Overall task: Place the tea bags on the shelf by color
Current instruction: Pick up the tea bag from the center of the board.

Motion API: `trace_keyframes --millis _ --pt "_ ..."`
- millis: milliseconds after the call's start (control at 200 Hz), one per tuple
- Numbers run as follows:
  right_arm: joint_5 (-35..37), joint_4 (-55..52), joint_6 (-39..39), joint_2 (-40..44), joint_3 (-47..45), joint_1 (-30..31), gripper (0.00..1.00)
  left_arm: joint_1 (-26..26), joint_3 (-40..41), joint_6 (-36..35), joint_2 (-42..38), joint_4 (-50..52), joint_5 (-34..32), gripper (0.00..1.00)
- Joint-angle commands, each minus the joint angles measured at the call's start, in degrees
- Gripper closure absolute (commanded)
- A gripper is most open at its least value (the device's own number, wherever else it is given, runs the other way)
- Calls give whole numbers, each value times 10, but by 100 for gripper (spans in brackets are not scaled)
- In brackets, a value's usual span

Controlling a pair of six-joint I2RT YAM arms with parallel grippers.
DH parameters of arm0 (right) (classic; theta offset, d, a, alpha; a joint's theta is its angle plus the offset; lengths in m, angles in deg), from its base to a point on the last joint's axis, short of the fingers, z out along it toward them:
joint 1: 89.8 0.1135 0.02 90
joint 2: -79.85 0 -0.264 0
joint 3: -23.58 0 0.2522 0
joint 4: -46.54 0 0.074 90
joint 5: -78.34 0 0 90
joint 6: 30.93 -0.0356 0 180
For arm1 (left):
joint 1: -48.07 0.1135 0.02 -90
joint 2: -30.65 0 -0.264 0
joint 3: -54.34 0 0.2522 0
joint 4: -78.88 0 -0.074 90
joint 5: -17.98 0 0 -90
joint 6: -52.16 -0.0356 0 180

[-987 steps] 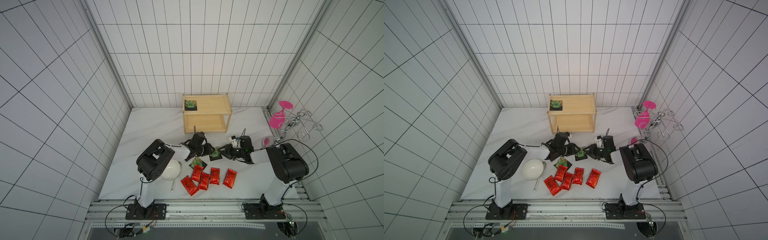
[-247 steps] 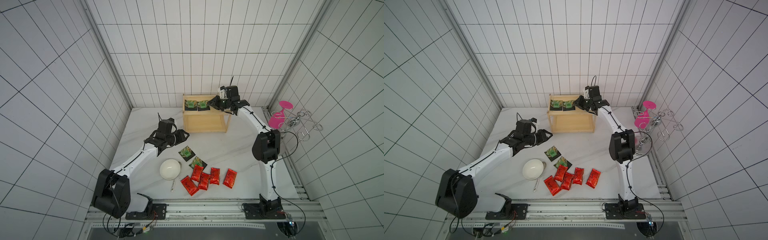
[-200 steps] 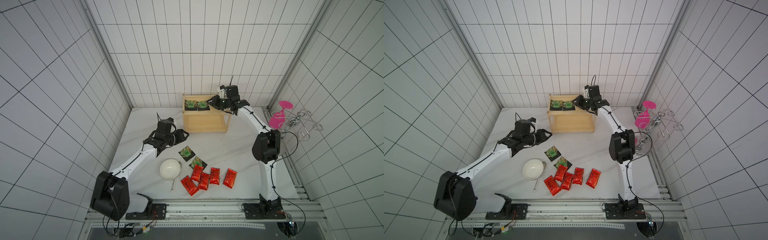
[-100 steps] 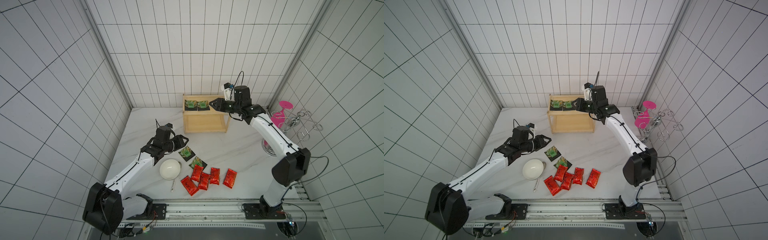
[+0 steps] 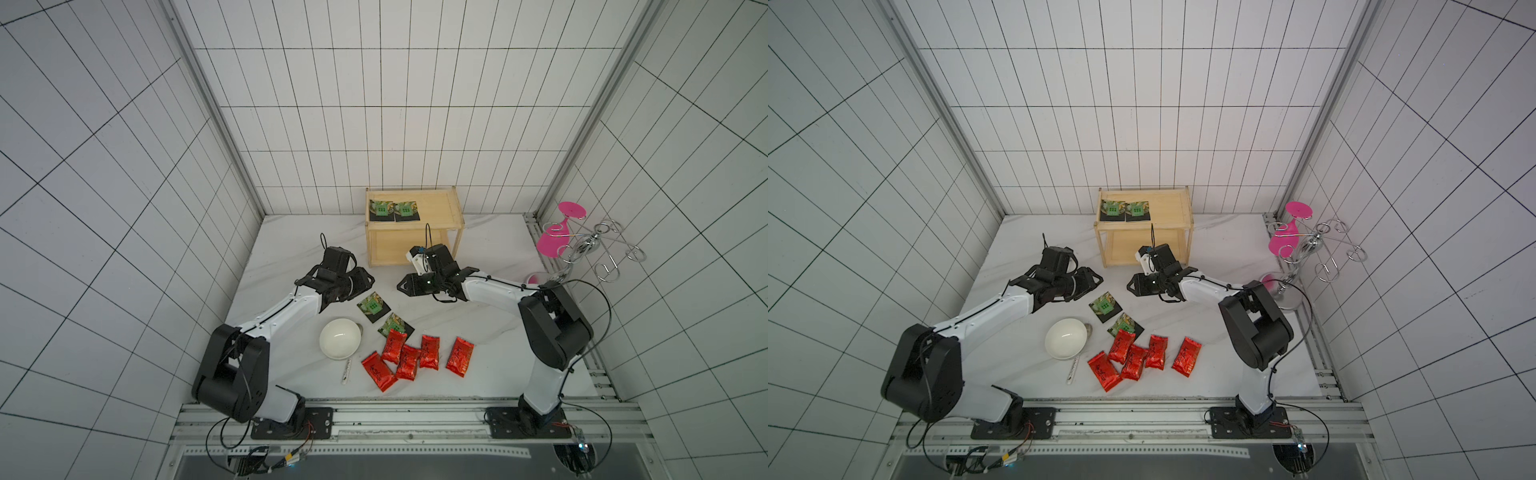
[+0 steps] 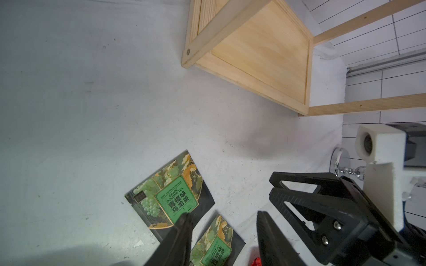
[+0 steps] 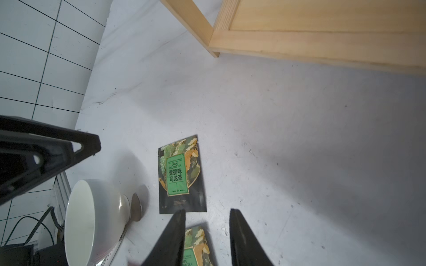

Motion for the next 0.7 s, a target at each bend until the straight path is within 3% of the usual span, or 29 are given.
trace_keyframes --millis 0,696 --pt "-22 45 0 -16 9 6 65 6 -28 -28 18 38 -27 51" --pt "-42 62 -38 -98 24 30 65 3 -48 -50 135 51 -26 50"
